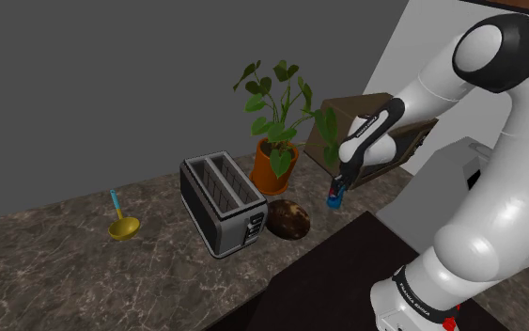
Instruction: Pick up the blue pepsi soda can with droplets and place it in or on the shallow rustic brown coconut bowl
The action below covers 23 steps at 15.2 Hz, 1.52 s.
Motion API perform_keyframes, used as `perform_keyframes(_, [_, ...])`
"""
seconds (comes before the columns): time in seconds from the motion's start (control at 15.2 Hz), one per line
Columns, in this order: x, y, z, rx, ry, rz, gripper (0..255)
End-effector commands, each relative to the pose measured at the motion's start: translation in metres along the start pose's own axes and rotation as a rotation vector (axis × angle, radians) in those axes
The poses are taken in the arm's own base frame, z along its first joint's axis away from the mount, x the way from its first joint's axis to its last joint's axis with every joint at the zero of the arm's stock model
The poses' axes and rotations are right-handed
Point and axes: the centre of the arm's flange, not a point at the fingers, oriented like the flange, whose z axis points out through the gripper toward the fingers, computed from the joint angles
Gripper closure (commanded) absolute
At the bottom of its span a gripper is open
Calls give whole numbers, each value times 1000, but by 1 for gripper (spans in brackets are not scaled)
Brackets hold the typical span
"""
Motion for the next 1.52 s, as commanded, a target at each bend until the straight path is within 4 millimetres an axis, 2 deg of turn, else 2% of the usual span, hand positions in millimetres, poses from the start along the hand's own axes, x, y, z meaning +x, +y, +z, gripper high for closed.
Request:
perform_keyframes(0.0, [-1,1,-11,0,0,0,255])
perform_keyframes(0.99, [-9,8,-88,0,0,0,255])
perform_keyframes(1.45, [-9,-82,-108,0,0,0,255])
